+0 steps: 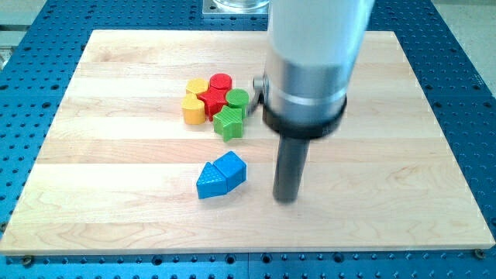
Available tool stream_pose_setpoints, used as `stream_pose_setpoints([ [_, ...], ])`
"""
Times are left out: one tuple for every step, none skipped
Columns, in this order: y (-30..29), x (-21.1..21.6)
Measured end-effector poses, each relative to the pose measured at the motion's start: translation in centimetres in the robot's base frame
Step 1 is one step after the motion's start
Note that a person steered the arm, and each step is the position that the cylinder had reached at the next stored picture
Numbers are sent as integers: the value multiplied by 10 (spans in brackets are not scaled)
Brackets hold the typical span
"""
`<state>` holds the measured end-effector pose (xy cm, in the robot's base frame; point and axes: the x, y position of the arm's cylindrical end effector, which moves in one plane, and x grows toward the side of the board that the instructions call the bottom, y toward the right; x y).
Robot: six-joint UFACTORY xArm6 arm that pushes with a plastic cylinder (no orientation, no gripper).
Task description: Push the blue blocks into the group of blocks
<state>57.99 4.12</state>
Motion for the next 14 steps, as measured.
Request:
stream_pose_setpoints([
  [-61, 24],
  [-88, 22],
  [-91, 1],
  [-84, -29],
  [-109, -56],
  [-109, -84],
  [-109, -100],
  [-108, -103],
  [-120, -116],
  [-143, -120],
  [-148, -70],
  [-108, -38],
  [-53, -41],
  [-1, -67],
])
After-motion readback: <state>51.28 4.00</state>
